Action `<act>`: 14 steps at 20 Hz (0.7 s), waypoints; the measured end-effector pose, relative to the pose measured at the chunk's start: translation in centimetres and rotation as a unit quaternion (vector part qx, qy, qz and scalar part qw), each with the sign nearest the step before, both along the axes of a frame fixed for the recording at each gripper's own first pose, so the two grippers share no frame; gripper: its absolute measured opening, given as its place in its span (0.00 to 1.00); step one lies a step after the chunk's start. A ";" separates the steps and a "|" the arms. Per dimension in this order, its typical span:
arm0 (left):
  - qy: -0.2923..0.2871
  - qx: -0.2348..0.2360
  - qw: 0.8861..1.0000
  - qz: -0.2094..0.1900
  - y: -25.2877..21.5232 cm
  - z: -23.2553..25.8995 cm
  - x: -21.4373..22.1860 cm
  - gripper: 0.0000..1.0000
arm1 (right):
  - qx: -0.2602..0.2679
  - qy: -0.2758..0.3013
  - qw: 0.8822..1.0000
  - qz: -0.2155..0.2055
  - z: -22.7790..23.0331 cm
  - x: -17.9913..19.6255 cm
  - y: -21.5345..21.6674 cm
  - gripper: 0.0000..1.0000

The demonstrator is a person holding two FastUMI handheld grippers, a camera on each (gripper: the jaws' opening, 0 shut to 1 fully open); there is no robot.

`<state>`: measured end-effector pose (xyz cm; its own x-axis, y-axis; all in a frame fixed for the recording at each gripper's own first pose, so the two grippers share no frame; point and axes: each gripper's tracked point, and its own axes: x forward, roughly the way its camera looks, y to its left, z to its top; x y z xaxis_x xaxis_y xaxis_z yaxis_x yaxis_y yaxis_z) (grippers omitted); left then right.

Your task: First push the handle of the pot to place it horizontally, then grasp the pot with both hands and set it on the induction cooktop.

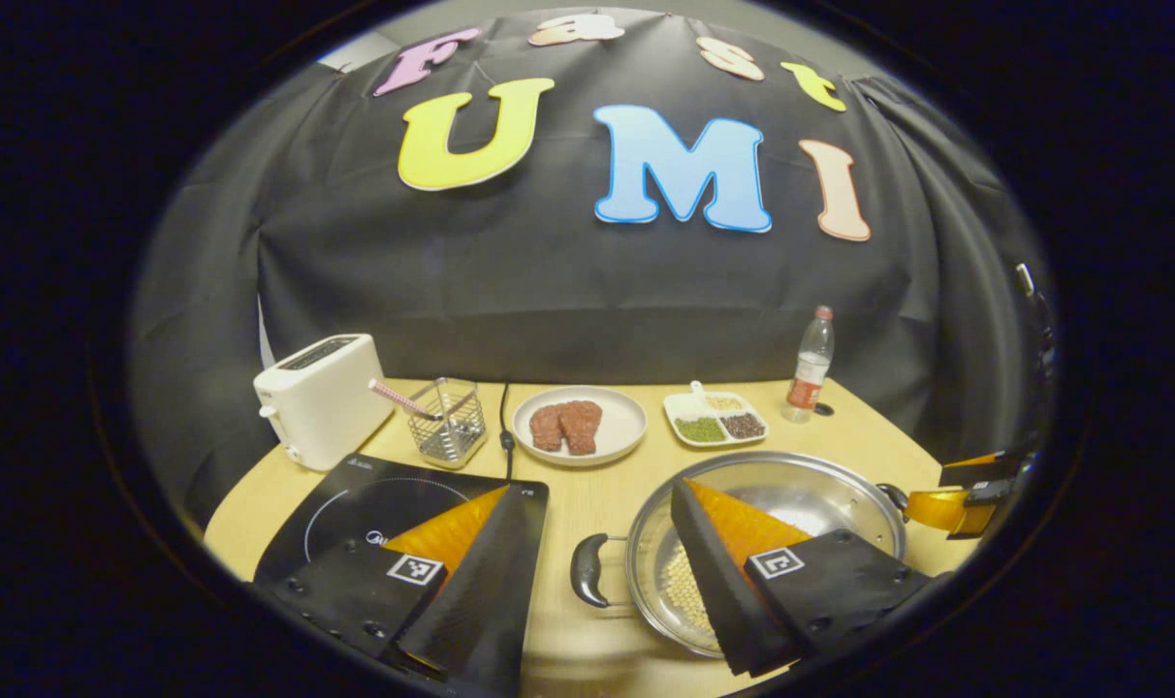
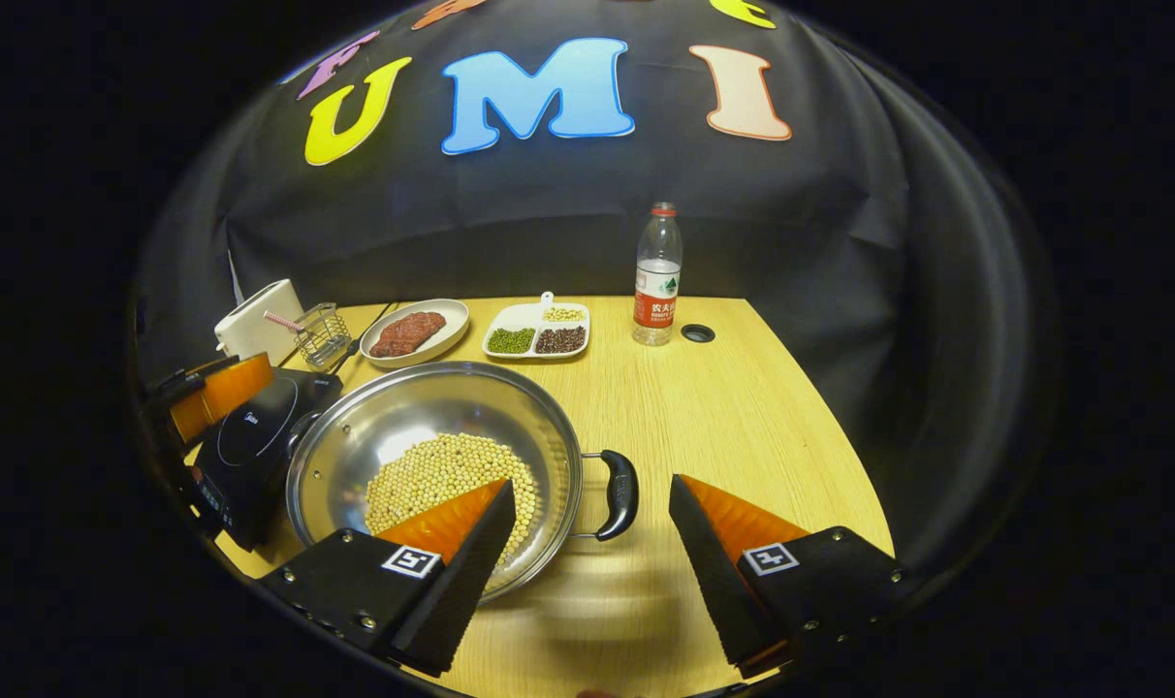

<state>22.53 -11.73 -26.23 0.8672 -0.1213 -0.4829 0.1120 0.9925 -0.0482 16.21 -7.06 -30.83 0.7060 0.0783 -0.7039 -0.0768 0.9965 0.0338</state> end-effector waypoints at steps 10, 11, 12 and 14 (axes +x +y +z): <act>0.076 -0.003 0.997 -0.024 -1.7 -6.6 0.9 1.00 | 0.022 0.027 0.999 -0.008 -2.6 1.9 0.4 0.98; 0.085 -0.004 0.996 -0.026 -1.9 -7.2 0.8 1.00 | 0.022 0.030 0.999 -0.006 -3.0 2.0 0.6 0.98; 0.093 -0.005 0.995 -0.027 -2.1 -7.8 0.9 1.00 | 0.022 0.034 0.999 -0.005 -3.2 2.0 0.7 0.98; 0.104 -0.007 0.994 -0.029 -2.1 -8.3 0.7 0.99 | 0.022 0.040 0.999 -0.003 -3.7 2.2 0.9 0.98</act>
